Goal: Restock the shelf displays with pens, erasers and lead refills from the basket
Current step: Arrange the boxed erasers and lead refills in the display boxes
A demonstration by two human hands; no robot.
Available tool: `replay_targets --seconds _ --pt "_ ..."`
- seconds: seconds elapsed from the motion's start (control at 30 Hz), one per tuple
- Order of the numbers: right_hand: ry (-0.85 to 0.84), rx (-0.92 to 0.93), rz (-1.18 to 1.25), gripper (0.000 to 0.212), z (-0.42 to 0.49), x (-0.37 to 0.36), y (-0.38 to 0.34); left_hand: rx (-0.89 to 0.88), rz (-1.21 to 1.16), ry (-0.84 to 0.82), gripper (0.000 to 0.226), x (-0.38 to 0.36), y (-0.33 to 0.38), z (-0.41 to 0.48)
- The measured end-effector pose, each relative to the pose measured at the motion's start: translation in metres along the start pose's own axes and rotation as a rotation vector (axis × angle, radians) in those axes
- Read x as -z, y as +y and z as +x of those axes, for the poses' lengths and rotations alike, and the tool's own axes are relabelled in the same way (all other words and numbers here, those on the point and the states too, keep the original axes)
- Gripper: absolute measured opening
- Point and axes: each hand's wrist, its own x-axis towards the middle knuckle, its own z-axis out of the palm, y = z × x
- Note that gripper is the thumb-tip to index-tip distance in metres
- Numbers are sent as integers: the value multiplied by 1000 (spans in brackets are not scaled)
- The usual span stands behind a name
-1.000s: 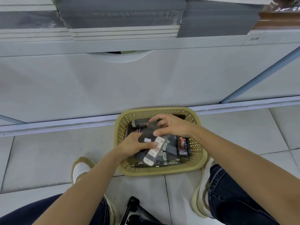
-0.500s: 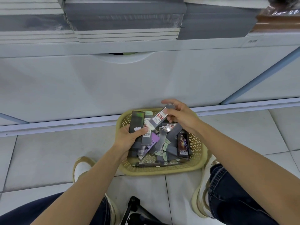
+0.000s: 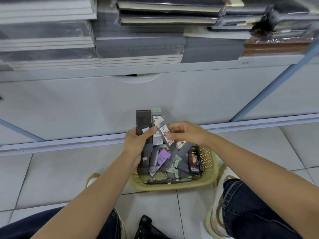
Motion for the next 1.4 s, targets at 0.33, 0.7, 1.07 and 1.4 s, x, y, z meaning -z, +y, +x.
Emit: replay_targets --seconds 0.33,0.7,1.07,1.4 --pt "170 362 -54 58 -53 39 -129 -367 14 -108 17 -44 101 -55" --pt "609 812 -204 18 -161 114 -290 -783 32 -214 16 -108 250 -124" --pt "1252 829 -510 17 -208 221 -360 -872 30 -256 19 -150 317 -136" --pt "1220 573 -759 20 -159 251 -365 -849 33 -288 18 -173 328 -121"
